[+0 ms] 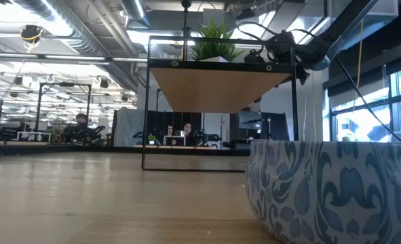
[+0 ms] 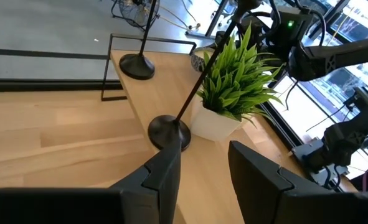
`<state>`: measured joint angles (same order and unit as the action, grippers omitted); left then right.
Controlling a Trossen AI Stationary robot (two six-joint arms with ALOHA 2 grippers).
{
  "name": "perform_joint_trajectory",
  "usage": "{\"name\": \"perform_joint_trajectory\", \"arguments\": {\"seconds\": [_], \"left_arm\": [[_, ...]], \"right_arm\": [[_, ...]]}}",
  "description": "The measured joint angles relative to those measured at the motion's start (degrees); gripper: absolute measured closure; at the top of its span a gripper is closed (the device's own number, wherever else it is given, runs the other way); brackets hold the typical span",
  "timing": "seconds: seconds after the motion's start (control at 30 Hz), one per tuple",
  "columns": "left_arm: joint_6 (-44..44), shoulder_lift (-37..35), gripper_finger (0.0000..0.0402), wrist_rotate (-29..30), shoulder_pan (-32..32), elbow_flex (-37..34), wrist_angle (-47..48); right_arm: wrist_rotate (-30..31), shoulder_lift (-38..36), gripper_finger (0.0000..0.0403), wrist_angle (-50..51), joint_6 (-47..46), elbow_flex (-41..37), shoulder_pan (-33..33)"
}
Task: Pick & Place candle stick holders
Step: Put the top blue scented candle on the shelf
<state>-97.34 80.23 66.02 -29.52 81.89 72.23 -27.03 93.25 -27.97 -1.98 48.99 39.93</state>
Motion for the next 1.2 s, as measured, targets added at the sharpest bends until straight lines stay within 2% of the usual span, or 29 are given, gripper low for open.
{"name": "perform_joint_trajectory", "arguments": {"seconds": [0.23, 0.47, 0.77, 1.2], "left_arm": [[0.15, 0.0, 0.0272, -1.36, 0.0, -0.02, 0.81], [-2.45, 0.01, 0.0272, -1.65, 0.0, -0.04, 3.37], [-2.6, 0.02, 0.0272, -2.23, 0.48, -0.04, 3.34], [-2.6, 0.02, 0.0272, -3.32, 0.44, -0.04, 3.9]], "right_arm": [[-7.56, 0.02, 0.0102, -0.53, -0.2, 0.0, 3.54], [-7.71, 0.8, 0.0102, -2.02, 0.85, 0.09, 3.97], [-7.72, 6.13, 0.0102, -5.93, -0.22, 0.13, 3.89], [-4.92, 6.21, 0.0082, -6.29, -0.53, 0.11, 3.46]]}}
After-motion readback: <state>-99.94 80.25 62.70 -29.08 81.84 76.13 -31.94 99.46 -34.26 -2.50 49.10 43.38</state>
